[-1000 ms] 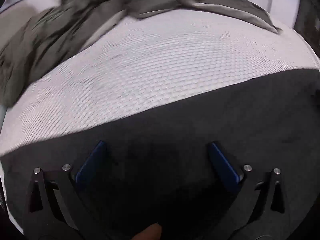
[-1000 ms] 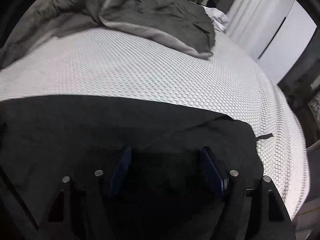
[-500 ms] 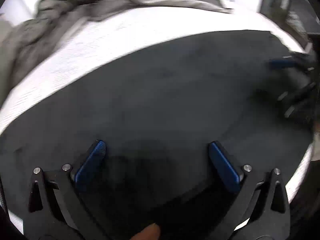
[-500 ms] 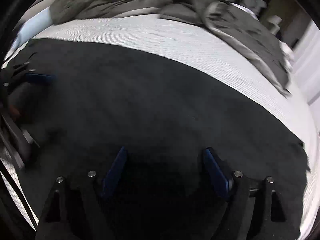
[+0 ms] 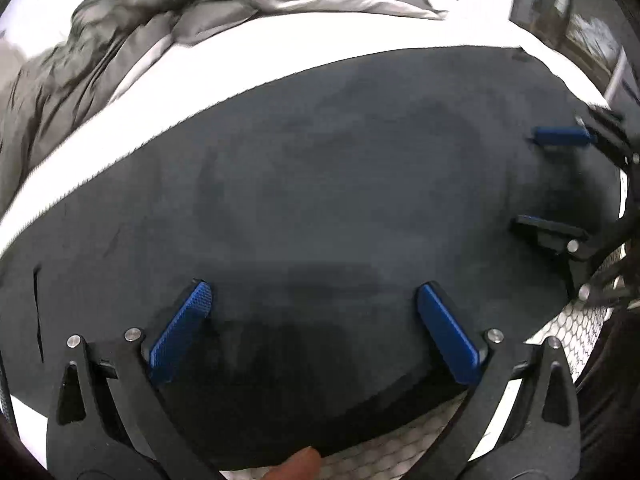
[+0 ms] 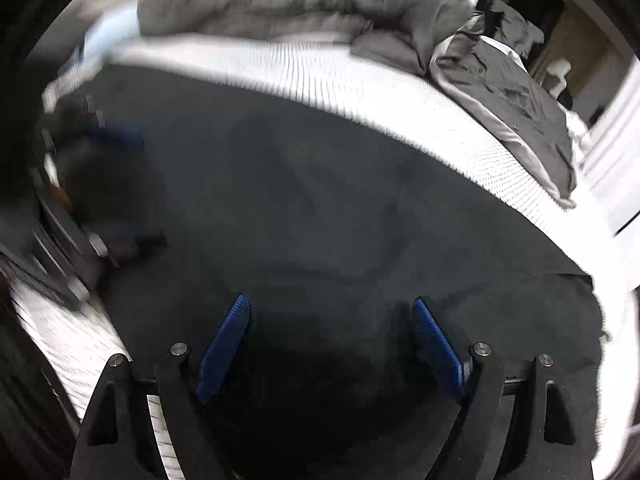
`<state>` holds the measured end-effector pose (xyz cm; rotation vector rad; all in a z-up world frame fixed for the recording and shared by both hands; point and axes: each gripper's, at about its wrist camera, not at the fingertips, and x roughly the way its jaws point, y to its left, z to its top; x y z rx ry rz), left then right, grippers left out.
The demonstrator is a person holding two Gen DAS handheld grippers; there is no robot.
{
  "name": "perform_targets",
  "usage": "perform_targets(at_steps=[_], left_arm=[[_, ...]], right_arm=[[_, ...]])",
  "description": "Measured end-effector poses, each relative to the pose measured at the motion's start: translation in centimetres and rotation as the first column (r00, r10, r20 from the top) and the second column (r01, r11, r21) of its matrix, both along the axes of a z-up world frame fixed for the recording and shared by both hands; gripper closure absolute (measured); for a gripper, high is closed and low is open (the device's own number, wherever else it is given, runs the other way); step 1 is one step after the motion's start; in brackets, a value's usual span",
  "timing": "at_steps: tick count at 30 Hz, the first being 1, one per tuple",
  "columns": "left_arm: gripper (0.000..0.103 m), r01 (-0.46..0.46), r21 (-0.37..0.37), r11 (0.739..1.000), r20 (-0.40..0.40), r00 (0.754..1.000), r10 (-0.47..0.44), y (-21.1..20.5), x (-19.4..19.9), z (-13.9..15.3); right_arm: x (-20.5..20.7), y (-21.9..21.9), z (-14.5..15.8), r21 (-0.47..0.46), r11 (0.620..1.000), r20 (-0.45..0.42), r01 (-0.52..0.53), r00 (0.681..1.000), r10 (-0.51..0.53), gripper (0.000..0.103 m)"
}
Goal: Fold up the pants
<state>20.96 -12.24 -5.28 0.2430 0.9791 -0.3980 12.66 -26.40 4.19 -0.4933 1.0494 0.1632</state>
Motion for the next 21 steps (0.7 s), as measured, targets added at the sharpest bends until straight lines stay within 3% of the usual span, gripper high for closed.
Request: perform_targets(at_steps=[4,6,7,9,12,15,19,21], left_arm=[[0.0,-0.118,0.057,0.991,0.04,0.992,0.116,5.5,-1.0,0.0],[0.0,-0.192,0.037,0.981,0.027,0.981,0.191,9.1,-0.8,0.1],[0.0,-0.214,0.032,0.976,0.029,0.977,0.213,10.2,-0.7,0.4],[0.001,-0.255,0.062,0.965,0.061,0.966,0.251,11.1,-0.4,1.0],[0.001,-0.236,0.034,0.971,0.075,0.97,0.233,9.2,0.5,2.1],[0.001,-0.173,0.063,0.983,0.081,0.983,0.167,5.1,3.6,2.0],[0.0,-0.096,0.12,0.988,0.024,0.995,0.094,-0.4,8.4,0.1],[0.0,-0.084,0.089,0.993,-0.02,0.996,0.086,-0.1,9.5,-0.4]], right_arm=[[-0.6,-4.7,0.9,0.045,0.995,-0.002,0.089,0.996,-0.089,0.013],[0.5,-7.9,0.5,-0.095,0.975,0.039,0.201,0.98,-0.198,0.012],[0.5,-9.2,0.5,-0.112,0.967,0.046,0.229,0.973,-0.225,0.011],[0.6,-11.0,1.5,0.007,0.963,0.023,0.269,0.963,-0.269,0.011],[1.2,-9.1,3.1,0.047,0.974,0.077,0.223,0.971,-0.226,0.011],[3.4,-5.7,3.3,0.122,0.983,0.076,0.134,0.987,-0.144,0.011],[7.3,-1.4,0.5,0.076,0.99,0.02,0.115,0.993,-0.117,0.011],[8.7,-1.3,-1.6,0.051,0.991,-0.02,0.127,0.992,-0.127,0.012]])
